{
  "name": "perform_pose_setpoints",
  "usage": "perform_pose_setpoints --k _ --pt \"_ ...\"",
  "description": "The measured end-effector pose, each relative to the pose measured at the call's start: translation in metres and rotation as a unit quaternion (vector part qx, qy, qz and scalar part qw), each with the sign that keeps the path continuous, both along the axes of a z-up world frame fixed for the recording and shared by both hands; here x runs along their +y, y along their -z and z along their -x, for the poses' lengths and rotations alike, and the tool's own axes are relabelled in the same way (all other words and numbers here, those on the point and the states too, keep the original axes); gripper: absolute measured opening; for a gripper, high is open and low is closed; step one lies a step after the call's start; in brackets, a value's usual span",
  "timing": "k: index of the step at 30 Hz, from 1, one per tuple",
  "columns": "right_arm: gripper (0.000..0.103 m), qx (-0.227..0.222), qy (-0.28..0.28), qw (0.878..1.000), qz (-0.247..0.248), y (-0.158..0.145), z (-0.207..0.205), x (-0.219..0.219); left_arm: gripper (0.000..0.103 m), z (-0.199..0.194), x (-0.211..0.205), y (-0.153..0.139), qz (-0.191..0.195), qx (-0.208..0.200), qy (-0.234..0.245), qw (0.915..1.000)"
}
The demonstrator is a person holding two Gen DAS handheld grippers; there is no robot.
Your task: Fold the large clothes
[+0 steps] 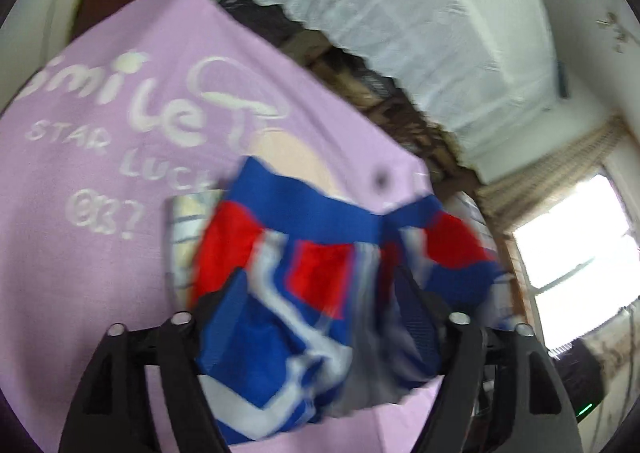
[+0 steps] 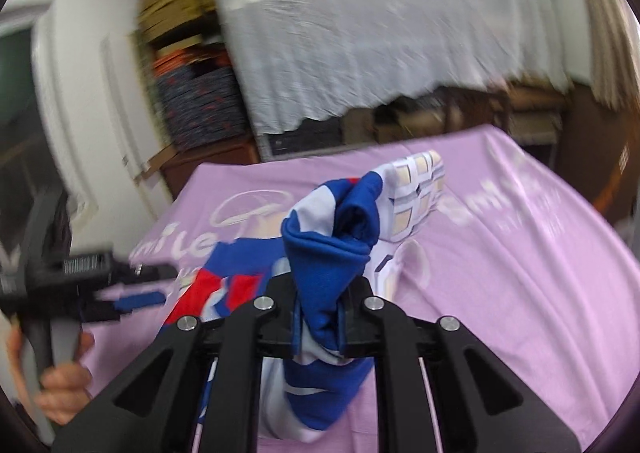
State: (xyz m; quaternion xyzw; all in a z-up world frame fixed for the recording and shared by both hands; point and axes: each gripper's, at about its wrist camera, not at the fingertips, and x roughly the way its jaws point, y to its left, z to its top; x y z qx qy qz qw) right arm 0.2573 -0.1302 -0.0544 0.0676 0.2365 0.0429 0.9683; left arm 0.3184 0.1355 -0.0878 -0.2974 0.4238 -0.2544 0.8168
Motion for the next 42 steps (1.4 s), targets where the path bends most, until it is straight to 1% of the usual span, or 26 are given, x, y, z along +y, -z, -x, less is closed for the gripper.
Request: perform_pose_setpoints --k 1,3,6,9,13,14,15,16,17,18,20,22,23,24,25,27,29,31,33,35,36,38,39,40,41,42 --pt "0.011 -0.007 -0.013 1.000 0.025 0.001 0.003 0.015 0.089 0.003 -0.002 -0.005 0.012 -0.009 0.012 0.9998" --pt "0.011 -0.019 -0.038 0.996 0.073 0.007 0.009 0.044 0.097 0.012 -0.010 -0.016 0.035 -0.036 0.040 0.9980" --pt "0.011 -0.031 -0.068 0.989 0.125 0.020 0.015 0.074 0.099 0.018 -0.024 -0.021 0.045 -0.054 0.072 0.9949" --pt "0.012 -0.028 -0.089 0.984 0.153 0.032 0.017 0.088 0.099 0.014 -0.041 -0.018 0.034 -0.050 0.089 0.9942" --pt "0.012 -0.029 -0.121 0.976 0.181 0.044 0.024 0.105 0.098 0.003 -0.050 0.001 0.016 -0.020 0.093 0.9954" --pt "0.011 -0.032 -0.134 0.972 0.192 0.047 0.029 0.111 0.095 0.000 -0.049 0.006 0.018 -0.013 0.091 0.9956" --pt "0.011 -0.035 -0.143 0.969 0.200 0.049 0.033 0.115 0.074 -0.003 -0.047 0.008 0.017 -0.013 0.089 0.9958" --pt "0.011 -0.039 -0.152 0.966 0.208 0.052 0.038 0.117 0.040 -0.004 -0.044 0.010 0.012 -0.011 0.088 0.9960" --pt "0.011 -0.042 -0.160 0.962 0.217 0.055 0.044 0.120 0.029 -0.007 -0.044 0.013 0.003 -0.005 0.087 0.9962" --pt "0.011 -0.045 -0.168 0.958 0.228 0.057 0.049 0.124 0.022 -0.010 -0.041 0.017 0.009 0.000 0.089 0.9960" --pt "0.011 -0.052 -0.173 0.953 0.245 0.060 0.055 0.127 0.019 -0.013 -0.037 0.020 0.022 0.006 0.086 0.9960" --pt "0.011 -0.054 -0.176 0.950 0.253 0.061 0.058 0.124 0.017 -0.011 -0.037 0.016 0.017 -0.004 0.084 0.9963" --pt "0.014 -0.054 -0.177 0.949 0.255 0.060 0.059 0.121 0.016 -0.009 -0.037 0.012 0.017 -0.010 0.083 0.9963" --pt "0.020 -0.059 -0.174 0.948 0.259 0.060 0.062 0.118 0.012 -0.005 -0.035 0.006 0.014 -0.021 0.081 0.9964" --pt "0.022 -0.066 -0.171 0.946 0.267 0.060 0.065 0.117 0.012 -0.002 -0.032 0.000 0.009 -0.033 0.076 0.9965" --pt "0.042 -0.078 -0.164 0.939 0.293 0.062 0.070 0.119 0.012 0.005 -0.021 -0.011 0.006 -0.055 0.058 0.9968" --pt "0.045 -0.090 -0.158 0.932 0.312 0.064 0.077 0.126 0.005 0.009 -0.001 -0.016 0.009 -0.067 0.032 0.9972" --pt "0.042 -0.093 -0.166 0.932 0.309 0.062 0.079 0.129 0.004 0.010 0.018 -0.015 0.003 -0.064 0.003 0.9979" --pt "0.027 -0.087 -0.170 0.936 0.297 0.056 0.075 0.133 0.001 0.004 0.038 -0.003 -0.004 -0.039 -0.019 0.9990" --pt "0.023 -0.069 -0.179 0.944 0.269 0.051 0.065 0.134 0.001 -0.002 0.050 0.009 0.000 -0.011 -0.036 0.9993" --pt "0.017 -0.058 -0.185 0.947 0.256 0.049 0.061 0.135 0.001 -0.003 0.054 0.013 0.005 -0.005 -0.044 0.9990" --pt "0.009 -0.031 -0.191 0.953 0.232 0.052 0.049 0.137 0.004 -0.002 0.053 0.010 0.017 -0.012 -0.032 0.9993" --pt "0.008 -0.018 -0.195 0.956 0.221 0.055 0.042 0.136 0.022 0.001 0.049 0.006 0.019 -0.018 -0.016 0.9995" --pt "0.008 -0.017 -0.196 0.957 0.213 0.055 0.041 0.138 0.061 0.004 0.045 0.003 0.019 -0.024 -0.005 0.9995" --pt "0.008 -0.022 -0.195 0.959 0.206 0.055 0.044 0.138 0.078 0.006 0.040 0.000 0.013 -0.031 -0.001 0.9994" --pt "0.008 -0.028 -0.194 0.958 0.207 0.055 0.048 0.139 0.087 0.008 0.033 -0.003 -0.005 -0.040 -0.006 0.9992"
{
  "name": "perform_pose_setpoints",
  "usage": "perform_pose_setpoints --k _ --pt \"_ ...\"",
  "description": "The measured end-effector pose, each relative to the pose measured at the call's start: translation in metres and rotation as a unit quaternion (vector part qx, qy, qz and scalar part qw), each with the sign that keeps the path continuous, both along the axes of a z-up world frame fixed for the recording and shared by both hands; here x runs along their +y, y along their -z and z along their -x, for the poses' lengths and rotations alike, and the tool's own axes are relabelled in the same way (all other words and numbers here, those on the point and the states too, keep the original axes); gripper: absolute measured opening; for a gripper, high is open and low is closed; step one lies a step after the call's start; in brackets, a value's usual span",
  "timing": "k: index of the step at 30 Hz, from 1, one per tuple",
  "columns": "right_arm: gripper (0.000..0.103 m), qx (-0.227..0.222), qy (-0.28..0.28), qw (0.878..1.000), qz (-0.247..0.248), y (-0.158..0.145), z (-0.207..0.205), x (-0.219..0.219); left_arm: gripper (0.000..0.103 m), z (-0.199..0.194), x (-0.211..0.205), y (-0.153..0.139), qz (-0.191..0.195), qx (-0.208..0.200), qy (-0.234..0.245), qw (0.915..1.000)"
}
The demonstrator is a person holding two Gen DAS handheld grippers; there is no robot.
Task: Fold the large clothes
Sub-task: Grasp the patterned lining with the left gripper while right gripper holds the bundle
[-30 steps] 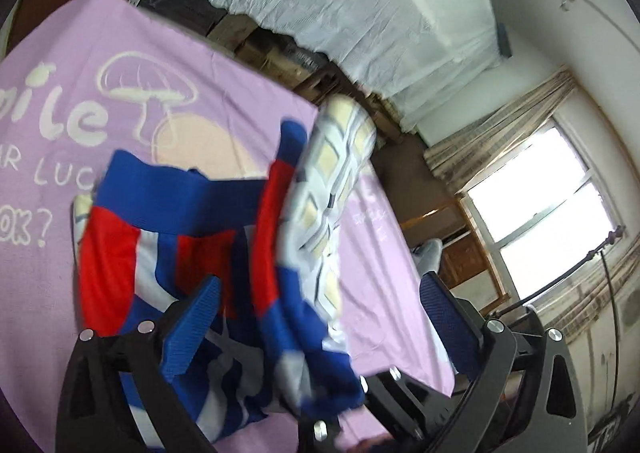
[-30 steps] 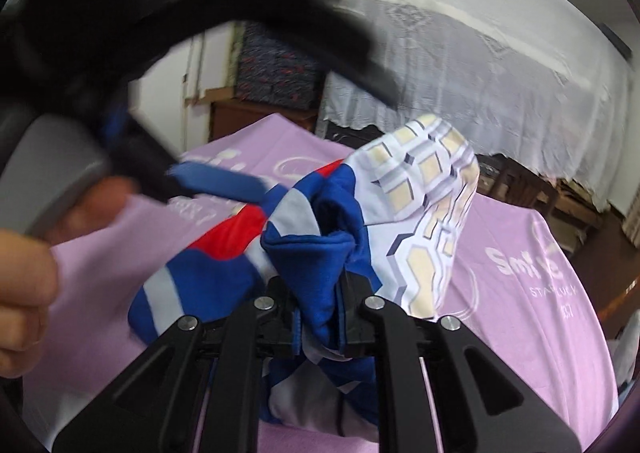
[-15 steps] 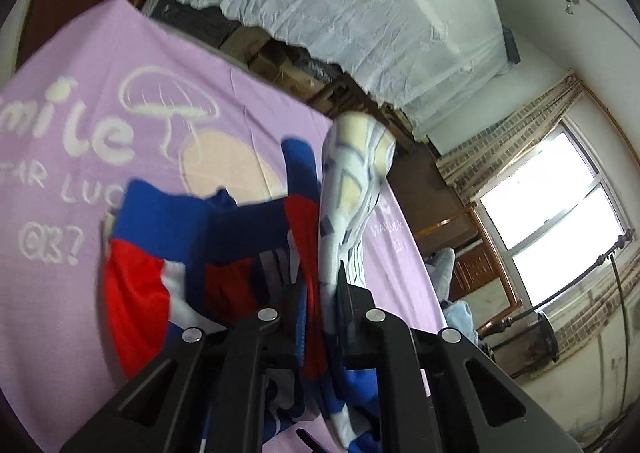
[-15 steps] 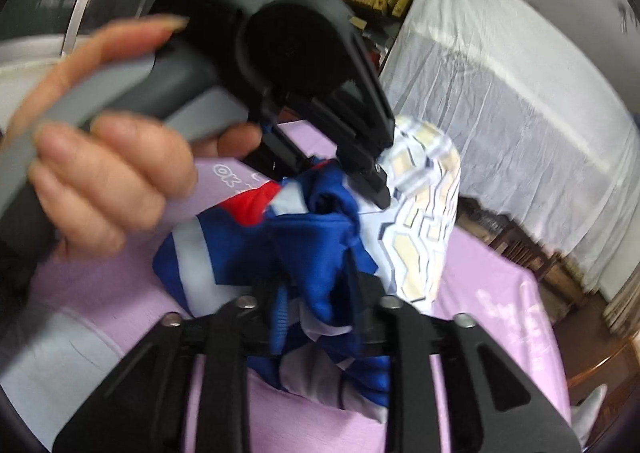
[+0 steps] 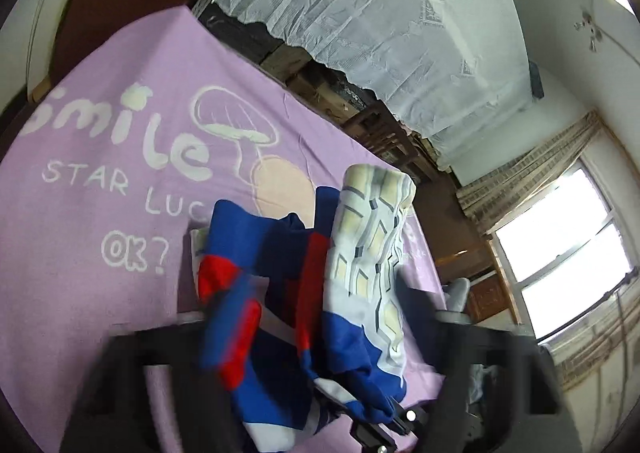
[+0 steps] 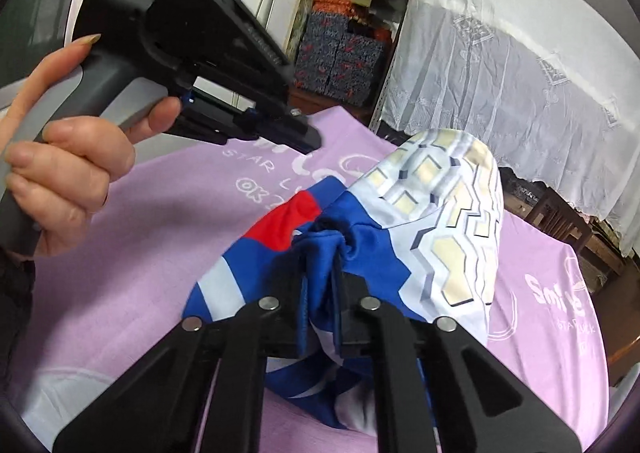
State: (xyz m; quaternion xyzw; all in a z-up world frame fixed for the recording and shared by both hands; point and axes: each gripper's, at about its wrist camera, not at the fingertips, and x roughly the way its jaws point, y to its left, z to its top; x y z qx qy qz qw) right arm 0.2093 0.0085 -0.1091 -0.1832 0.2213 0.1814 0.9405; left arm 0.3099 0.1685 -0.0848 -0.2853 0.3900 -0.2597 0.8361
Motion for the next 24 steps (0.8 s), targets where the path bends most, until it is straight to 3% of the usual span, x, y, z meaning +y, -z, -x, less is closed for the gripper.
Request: perform_pose_setpoints --k 1,4,6,8,9,12,15,19,21,24 --pt "0.008 -0.011 -0.001 1.000 0.005 0.000 0.005 0.000 0.087 0.000 -0.007 -0.001 -0.011 -0.004 0.003 0.9999" --pt "0.008 -0.030 -0.009 0.999 0.006 0.001 0.022 -0.003 0.087 -0.002 -0.029 0.006 0.013 0.000 0.051 0.9986" --pt "0.008 -0.028 -0.018 0.999 -0.010 0.000 0.032 -0.005 0.085 -0.004 -0.049 0.014 -0.016 0.010 0.068 0.9975" --pt "0.008 -0.031 -0.026 0.999 -0.014 0.001 0.039 -0.004 0.056 -0.006 -0.060 0.019 -0.042 0.013 0.067 0.9968" --pt "0.007 -0.033 -0.029 0.999 -0.012 0.000 0.039 -0.003 0.029 -0.008 -0.061 0.021 -0.045 0.019 0.071 0.9963" --pt "0.007 -0.032 -0.035 0.999 -0.015 -0.003 0.039 -0.002 0.016 -0.003 -0.043 0.015 -0.031 0.006 0.048 0.9984" --pt "0.007 -0.023 -0.052 0.998 -0.011 -0.009 0.031 0.009 0.015 0.006 -0.027 0.007 -0.056 -0.003 0.015 0.9983" --pt "0.007 -0.011 -0.074 0.997 0.010 -0.013 0.023 0.036 0.017 -0.009 -0.011 0.030 -0.070 0.048 -0.005 0.9964" --pt "0.008 0.024 -0.082 0.996 0.010 -0.005 0.011 0.045 0.020 -0.021 -0.006 0.050 -0.086 0.089 -0.009 0.9923" --pt "0.008 0.105 -0.086 0.991 -0.002 0.016 -0.012 0.050 0.030 -0.027 -0.005 0.066 -0.107 0.114 -0.011 0.9876"
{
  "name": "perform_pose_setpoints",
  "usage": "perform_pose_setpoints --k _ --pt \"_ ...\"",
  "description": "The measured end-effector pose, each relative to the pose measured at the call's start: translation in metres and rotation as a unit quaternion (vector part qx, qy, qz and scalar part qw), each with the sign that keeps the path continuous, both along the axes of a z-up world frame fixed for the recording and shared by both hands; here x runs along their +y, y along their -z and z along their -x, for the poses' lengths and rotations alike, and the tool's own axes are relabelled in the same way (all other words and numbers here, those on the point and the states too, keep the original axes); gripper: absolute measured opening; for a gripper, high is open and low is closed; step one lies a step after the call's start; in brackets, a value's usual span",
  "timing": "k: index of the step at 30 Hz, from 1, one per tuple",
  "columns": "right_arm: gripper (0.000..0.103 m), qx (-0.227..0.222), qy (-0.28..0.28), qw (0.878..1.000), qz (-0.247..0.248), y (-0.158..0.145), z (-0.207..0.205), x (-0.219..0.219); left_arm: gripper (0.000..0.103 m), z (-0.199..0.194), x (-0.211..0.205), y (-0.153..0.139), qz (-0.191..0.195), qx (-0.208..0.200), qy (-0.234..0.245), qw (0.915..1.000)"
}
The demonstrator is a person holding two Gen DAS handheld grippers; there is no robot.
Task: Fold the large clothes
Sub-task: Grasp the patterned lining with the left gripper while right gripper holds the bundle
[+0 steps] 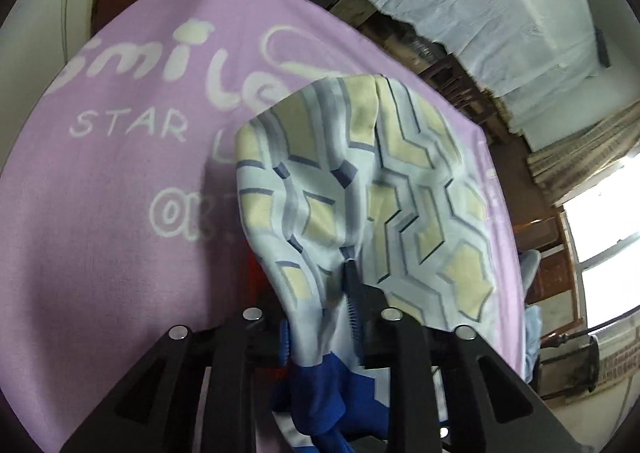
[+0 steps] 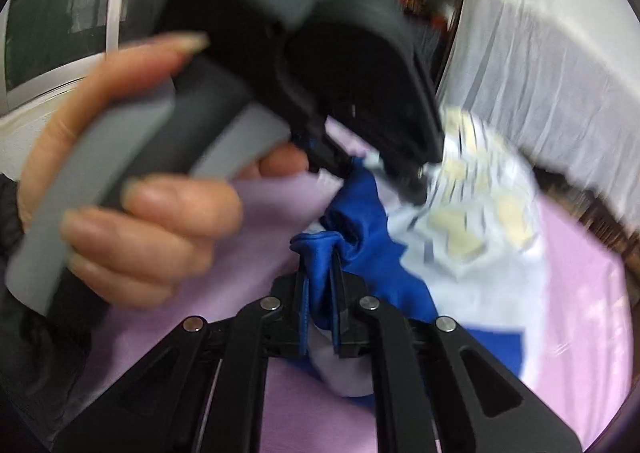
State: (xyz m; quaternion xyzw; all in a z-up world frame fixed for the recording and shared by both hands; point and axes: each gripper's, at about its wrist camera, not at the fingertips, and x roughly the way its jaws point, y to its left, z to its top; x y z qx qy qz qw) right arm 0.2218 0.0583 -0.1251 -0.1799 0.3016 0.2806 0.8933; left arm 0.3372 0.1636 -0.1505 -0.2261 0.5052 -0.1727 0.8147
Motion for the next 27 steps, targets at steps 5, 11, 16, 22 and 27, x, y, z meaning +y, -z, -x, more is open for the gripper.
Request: perform_pose_setpoints --k 5,11,16,22,27 --pt "0.010 0.050 -0.005 0.999 0.016 0.012 -0.011 0.003 0.040 0.001 -0.001 0.002 -0.022 0.001 -0.006 0.9997" --pt "0.016 0.061 -0.024 0.998 0.007 0.011 -0.007 0.004 0.076 0.004 0.002 0.003 -0.071 0.002 -0.037 0.9968" --pt "0.028 0.069 -0.056 0.995 -0.047 -0.007 0.009 -0.017 0.069 0.020 0.005 -0.019 -0.138 -0.030 -0.070 0.9875" --pt "0.028 0.031 -0.067 0.988 -0.134 -0.046 0.023 -0.059 0.063 0.045 0.023 -0.055 -0.110 -0.092 -0.118 0.9827" --pt "0.010 0.031 -0.020 0.977 -0.208 -0.074 -0.005 -0.099 0.063 0.059 -0.004 -0.075 -0.053 -0.154 -0.057 0.9849"
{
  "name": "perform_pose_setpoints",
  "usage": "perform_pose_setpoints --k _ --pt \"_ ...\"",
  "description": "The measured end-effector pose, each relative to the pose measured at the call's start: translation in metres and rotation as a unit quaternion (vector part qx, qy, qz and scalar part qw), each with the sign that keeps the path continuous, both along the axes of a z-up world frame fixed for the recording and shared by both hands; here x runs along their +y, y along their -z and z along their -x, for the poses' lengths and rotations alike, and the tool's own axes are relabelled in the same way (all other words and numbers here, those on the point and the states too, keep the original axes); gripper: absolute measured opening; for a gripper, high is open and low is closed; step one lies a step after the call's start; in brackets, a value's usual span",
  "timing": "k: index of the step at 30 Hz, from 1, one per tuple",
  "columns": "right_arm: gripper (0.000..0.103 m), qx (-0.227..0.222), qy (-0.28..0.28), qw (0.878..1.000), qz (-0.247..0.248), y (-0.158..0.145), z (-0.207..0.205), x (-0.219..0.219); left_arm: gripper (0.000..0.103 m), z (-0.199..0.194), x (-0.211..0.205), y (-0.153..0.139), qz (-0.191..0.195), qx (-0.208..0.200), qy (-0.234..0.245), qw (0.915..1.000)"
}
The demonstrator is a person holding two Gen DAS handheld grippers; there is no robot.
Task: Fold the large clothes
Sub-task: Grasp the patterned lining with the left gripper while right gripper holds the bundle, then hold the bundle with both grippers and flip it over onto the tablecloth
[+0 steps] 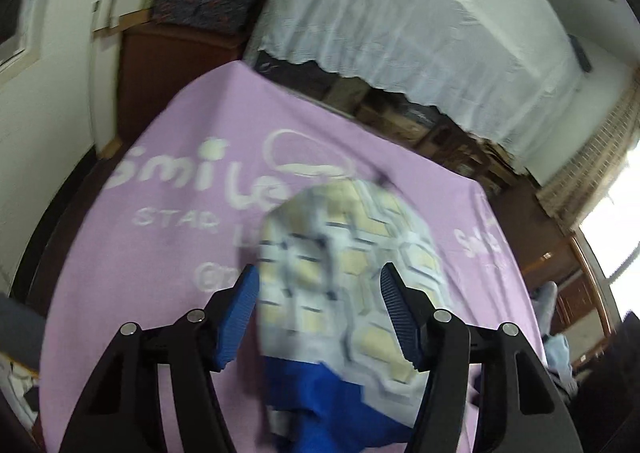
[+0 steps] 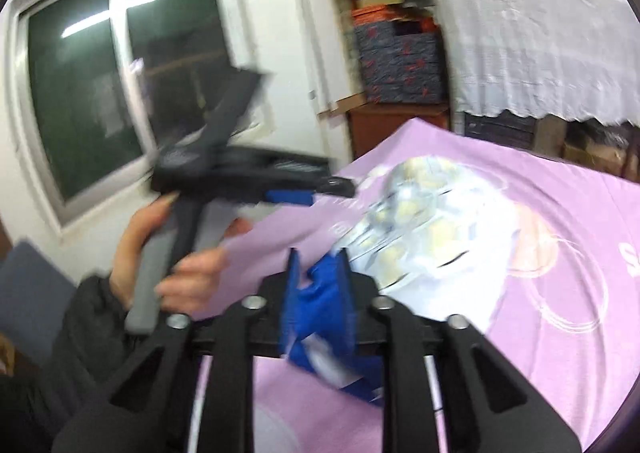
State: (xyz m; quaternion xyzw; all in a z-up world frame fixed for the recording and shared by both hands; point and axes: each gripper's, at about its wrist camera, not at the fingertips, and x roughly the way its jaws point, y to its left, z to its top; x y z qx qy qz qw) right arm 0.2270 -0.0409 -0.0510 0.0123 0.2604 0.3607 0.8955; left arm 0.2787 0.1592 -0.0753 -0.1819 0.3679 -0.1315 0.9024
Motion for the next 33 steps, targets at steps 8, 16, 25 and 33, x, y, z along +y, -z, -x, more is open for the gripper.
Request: perform_pose_setpoints --k 8,16,25,33 --pt "0.006 0.055 0.082 0.995 0.032 0.004 -0.072 -0.012 0.063 -0.027 -0.039 0.036 -0.029 0.065 0.042 0.9966" --pt "0.000 0.123 0.085 0.988 0.041 0.066 -0.102 -0.022 0.066 -0.041 -0.063 0.063 -0.092 0.100 0.036 0.9900" --pt "0.000 0.154 0.071 0.985 0.013 0.066 -0.109 -0.028 0.065 -0.039 -0.051 0.055 -0.067 0.103 0.033 0.9919" --pt "0.046 0.185 0.067 0.977 -0.083 0.039 -0.112 -0.072 0.077 -0.012 0.006 0.031 0.029 0.081 0.015 0.9962"
